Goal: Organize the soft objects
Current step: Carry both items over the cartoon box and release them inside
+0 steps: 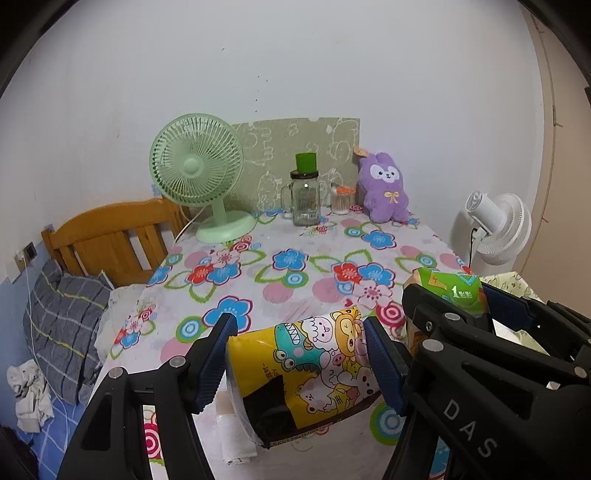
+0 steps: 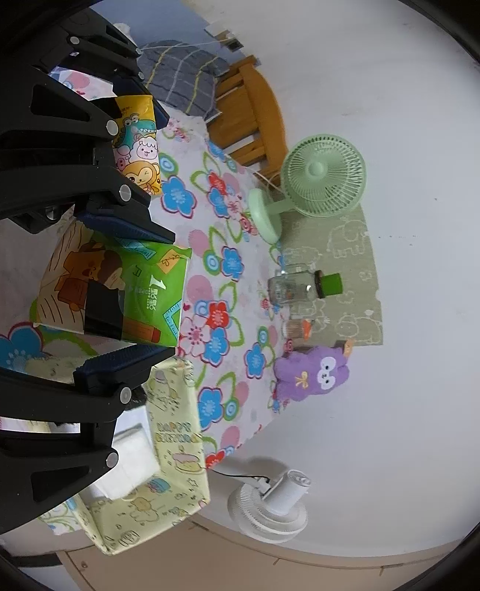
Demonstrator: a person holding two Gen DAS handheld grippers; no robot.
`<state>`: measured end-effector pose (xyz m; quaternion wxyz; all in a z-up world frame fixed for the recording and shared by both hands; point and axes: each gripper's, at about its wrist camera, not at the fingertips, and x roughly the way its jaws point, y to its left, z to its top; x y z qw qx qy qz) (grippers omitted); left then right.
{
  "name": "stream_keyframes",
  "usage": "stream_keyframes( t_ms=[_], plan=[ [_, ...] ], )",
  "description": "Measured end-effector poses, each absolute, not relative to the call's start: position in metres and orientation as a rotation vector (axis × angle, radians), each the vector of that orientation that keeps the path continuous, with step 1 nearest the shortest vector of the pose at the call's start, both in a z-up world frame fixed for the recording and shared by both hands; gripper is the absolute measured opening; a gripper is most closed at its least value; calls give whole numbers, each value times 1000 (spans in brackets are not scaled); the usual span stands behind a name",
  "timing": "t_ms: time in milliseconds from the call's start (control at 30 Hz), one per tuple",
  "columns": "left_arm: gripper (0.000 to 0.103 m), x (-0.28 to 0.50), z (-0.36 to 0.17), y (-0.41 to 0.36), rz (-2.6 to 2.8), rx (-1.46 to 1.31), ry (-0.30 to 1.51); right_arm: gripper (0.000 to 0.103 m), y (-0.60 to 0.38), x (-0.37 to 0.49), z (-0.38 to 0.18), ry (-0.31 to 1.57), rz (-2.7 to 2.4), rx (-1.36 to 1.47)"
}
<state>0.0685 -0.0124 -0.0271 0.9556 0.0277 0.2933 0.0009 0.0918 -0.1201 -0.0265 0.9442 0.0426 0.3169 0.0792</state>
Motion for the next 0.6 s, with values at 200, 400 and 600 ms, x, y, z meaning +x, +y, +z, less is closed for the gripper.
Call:
stream_keyframes(
  t_ms=[200,400,600],
  plan=[
    [71,71,-16,-29,-20,55,582,56,-136,93,-14,624,156,78],
    [71,74,-9,-47,-35,61,573,56,-154,95,-7,603,155,66],
    [71,77,-5,-67,-49,64,570,56,-174,97,-4,597,153,68]
  ],
)
